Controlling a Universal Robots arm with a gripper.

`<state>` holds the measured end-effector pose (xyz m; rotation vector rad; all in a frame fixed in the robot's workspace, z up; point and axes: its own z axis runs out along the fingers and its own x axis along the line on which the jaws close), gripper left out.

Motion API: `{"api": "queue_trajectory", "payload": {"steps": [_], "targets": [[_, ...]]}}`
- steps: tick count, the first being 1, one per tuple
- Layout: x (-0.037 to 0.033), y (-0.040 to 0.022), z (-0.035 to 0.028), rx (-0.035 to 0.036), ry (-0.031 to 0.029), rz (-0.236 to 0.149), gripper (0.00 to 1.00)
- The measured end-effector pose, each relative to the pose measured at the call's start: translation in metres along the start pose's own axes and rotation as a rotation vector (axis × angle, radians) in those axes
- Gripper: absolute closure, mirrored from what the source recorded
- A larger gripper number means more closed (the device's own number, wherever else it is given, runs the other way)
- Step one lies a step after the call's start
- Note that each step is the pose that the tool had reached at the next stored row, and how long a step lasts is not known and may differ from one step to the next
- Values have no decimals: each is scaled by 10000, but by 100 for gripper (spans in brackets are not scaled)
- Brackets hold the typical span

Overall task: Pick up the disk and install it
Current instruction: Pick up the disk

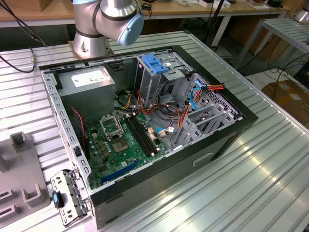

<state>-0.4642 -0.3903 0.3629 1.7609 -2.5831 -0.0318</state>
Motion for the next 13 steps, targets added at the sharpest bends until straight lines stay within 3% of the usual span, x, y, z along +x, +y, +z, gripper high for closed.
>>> {"api": "queue_trajectory", "payload": {"steps": [4,6,7,13], "targets": [[-34,10,24,17,21,-386,64],[-50,15,36,22,32,-592,64],[-59,18,41,21,37,-718,58],[-96,32,90,25,58,-1650,57]]}}
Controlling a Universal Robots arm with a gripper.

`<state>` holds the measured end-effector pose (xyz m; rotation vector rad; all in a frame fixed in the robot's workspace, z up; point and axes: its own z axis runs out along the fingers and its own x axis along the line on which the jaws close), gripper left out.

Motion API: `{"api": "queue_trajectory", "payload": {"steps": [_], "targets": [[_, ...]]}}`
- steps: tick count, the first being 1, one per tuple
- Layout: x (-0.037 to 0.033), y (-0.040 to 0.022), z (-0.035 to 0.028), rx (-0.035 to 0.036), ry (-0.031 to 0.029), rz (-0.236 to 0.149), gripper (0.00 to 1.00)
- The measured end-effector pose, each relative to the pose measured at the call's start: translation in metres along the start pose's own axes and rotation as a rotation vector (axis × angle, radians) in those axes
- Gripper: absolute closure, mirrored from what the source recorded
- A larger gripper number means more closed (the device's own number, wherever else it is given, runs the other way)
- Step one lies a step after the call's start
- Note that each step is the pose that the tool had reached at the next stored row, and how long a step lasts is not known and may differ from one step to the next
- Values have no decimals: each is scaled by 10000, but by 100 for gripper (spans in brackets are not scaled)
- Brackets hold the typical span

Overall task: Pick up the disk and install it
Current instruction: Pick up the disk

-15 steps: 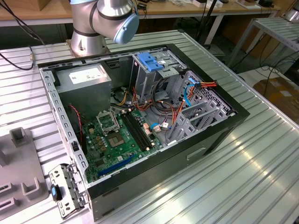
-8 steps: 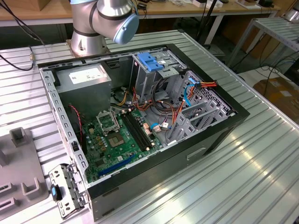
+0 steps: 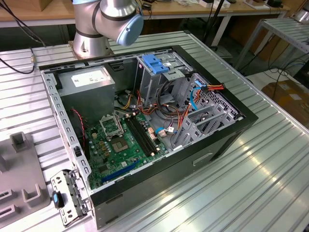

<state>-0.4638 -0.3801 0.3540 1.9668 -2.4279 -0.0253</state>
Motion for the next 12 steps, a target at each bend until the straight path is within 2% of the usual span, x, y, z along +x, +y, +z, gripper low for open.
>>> {"api": "queue_trajectory", "payload": {"steps": [1,2,7,12], "targets": [[-1,0,4,-1,4,-130,57],[-3,0,12,-1,11,-396,44],[-3,-1,53,2,30,-1382,44],[-5,8,147,15,34,-1590,44]]}}
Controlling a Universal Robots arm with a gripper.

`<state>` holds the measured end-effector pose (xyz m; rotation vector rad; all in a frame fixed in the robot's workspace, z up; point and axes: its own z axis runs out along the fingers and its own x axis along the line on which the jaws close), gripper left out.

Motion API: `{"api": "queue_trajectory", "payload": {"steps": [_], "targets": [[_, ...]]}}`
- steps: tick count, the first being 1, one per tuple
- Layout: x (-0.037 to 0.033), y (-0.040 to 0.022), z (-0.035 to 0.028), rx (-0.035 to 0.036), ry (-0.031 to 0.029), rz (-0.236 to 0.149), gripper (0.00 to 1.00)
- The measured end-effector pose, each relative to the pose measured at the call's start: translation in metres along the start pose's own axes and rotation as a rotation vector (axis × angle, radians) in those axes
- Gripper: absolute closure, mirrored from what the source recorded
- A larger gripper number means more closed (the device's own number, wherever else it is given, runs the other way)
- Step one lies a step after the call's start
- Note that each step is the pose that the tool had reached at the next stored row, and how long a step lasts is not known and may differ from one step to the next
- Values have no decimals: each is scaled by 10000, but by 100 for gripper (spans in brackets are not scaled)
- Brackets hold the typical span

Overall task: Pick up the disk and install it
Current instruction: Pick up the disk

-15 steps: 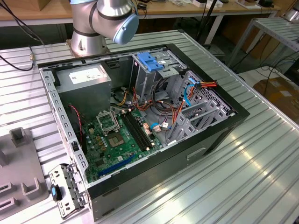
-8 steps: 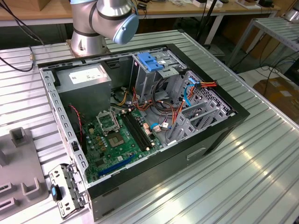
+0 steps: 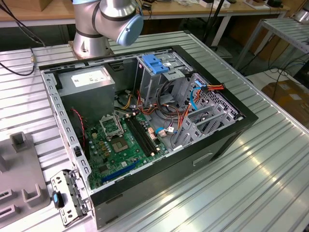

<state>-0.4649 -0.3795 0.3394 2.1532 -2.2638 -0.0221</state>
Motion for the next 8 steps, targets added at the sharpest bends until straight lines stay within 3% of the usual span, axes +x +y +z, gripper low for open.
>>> {"api": "queue_trajectory", "payload": {"steps": [8], "targets": [[-2,14,123,8,-9,-258,44]]}}
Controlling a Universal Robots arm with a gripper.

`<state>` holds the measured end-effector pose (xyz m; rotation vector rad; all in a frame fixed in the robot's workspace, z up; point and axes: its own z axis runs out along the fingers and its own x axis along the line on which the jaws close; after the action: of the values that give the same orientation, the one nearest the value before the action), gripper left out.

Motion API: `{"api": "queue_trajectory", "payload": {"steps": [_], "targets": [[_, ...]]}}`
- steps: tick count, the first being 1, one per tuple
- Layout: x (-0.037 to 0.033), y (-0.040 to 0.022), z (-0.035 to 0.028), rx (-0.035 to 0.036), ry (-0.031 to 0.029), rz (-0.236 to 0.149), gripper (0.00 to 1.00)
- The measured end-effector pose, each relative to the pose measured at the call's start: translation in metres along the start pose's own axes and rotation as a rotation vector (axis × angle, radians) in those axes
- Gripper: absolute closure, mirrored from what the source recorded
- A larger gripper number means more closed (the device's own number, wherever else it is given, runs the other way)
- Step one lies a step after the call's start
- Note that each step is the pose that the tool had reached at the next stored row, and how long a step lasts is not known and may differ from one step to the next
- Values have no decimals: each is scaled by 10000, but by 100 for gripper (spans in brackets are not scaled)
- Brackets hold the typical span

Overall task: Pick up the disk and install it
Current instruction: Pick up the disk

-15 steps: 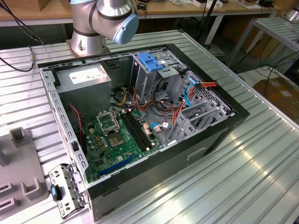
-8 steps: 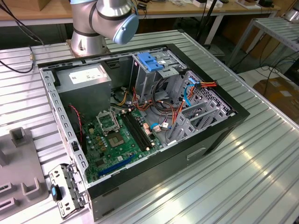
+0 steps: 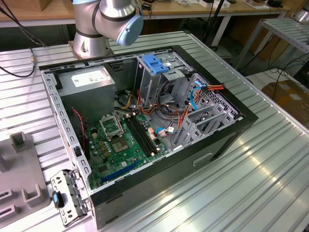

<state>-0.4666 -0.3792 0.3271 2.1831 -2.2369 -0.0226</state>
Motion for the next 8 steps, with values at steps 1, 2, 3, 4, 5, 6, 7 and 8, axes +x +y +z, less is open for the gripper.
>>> {"api": "queue_trajectory", "payload": {"steps": [1,2,3,4,5,6,7,8], "targets": [[-3,1,12,1,1,-31,44],[-6,2,23,1,3,-58,44],[-14,2,31,1,3,-82,44],[-26,2,37,0,4,-105,44],[-81,3,46,3,3,-154,44],[-103,3,49,2,4,-173,44],[-111,4,56,3,5,-190,44],[-111,8,65,5,4,-222,44]]}}
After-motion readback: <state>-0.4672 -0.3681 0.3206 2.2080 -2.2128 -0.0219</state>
